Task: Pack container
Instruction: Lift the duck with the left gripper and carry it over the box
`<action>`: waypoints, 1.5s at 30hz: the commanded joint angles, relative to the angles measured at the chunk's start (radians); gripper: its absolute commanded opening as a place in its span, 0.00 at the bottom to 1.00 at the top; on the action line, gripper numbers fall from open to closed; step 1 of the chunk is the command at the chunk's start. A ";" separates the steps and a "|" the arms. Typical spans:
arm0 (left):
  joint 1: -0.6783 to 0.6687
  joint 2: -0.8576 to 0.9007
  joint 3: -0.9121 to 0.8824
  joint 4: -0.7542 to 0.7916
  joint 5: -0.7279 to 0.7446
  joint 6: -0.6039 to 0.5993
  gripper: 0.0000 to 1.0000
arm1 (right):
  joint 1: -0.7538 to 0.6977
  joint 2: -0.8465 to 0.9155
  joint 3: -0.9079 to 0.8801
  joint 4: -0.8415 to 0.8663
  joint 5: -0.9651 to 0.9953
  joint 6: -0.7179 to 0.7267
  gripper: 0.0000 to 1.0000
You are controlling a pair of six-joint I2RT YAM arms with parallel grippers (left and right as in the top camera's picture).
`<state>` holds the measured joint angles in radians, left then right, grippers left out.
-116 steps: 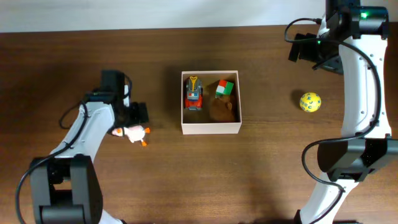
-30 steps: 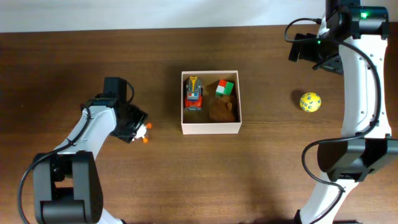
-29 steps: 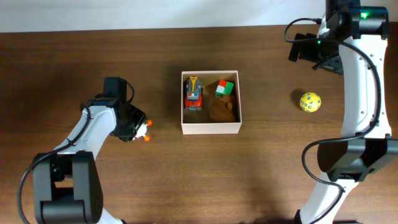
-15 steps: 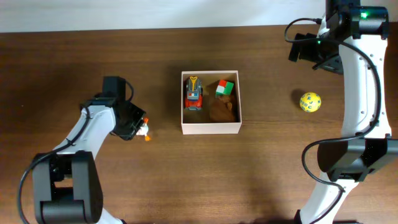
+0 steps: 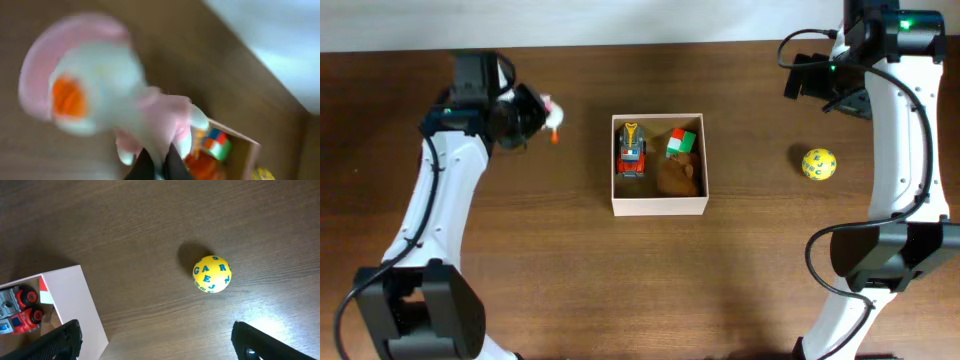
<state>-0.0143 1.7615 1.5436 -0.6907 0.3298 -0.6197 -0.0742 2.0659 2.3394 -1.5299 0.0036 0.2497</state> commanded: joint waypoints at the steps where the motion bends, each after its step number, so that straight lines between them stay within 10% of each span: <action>1: -0.005 -0.016 0.030 -0.001 0.125 0.103 0.03 | 0.001 0.000 0.015 0.001 0.009 -0.006 0.99; 18: -0.262 -0.016 0.030 0.001 0.190 0.746 0.02 | 0.001 0.000 0.015 0.001 0.009 -0.006 0.99; 45: -0.414 0.002 0.015 -0.168 -0.107 0.959 0.02 | 0.001 0.000 0.015 0.001 0.009 -0.006 0.99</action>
<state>-0.4023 1.7615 1.5558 -0.8536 0.2764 0.2539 -0.0742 2.0663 2.3394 -1.5299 0.0036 0.2504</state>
